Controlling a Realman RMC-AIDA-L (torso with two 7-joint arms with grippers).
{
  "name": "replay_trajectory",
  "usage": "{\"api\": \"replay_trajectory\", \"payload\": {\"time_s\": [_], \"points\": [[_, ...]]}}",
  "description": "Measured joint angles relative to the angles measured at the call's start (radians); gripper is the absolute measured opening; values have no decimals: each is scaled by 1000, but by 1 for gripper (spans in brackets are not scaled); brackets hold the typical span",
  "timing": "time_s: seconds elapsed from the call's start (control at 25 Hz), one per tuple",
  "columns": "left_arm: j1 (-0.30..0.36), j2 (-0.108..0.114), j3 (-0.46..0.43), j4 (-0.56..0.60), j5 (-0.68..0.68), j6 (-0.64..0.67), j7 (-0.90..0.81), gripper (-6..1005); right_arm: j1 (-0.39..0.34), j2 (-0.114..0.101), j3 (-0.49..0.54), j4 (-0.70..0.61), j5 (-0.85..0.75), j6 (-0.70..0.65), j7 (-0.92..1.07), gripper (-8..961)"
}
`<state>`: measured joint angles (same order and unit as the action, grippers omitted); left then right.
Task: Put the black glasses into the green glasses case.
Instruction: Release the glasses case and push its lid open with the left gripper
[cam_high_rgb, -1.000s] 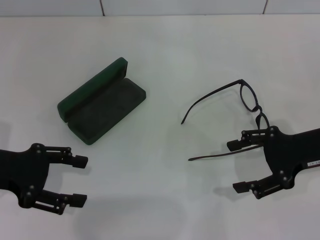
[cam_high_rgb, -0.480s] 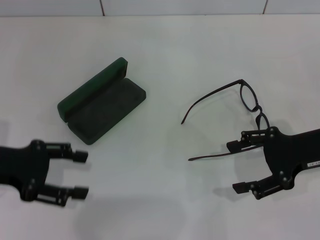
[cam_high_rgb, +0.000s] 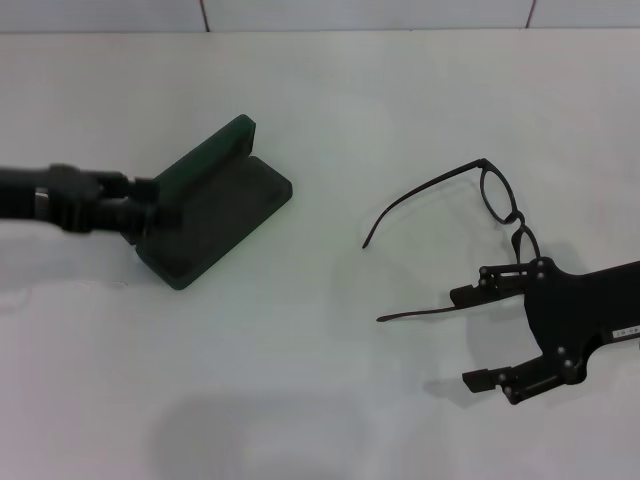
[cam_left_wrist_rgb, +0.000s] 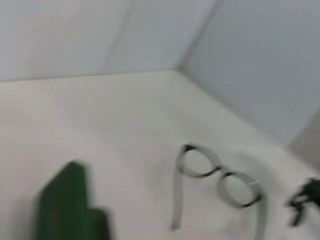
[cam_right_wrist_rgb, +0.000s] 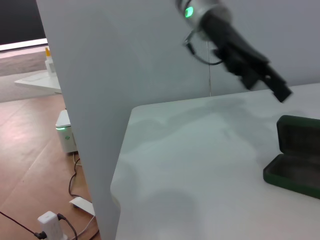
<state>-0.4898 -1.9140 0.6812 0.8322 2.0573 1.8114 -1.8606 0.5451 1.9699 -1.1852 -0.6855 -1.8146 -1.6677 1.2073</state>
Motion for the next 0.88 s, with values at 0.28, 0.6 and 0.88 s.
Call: {"api": "replay_trajectory", "payload": {"time_s": [0.28,0.6,0.88], "points": [[-168,-25,17,158,283,-90,-231,843,-1,3,-6,0,0,0,2,861],[-323,-51,271,224,491,-228,-489,842,13,11,-7,-2,0,0,2,861],[-386,-105,391,186,648,-316,-538,833,13,9,-7,-4,0,0,1,861]]}}
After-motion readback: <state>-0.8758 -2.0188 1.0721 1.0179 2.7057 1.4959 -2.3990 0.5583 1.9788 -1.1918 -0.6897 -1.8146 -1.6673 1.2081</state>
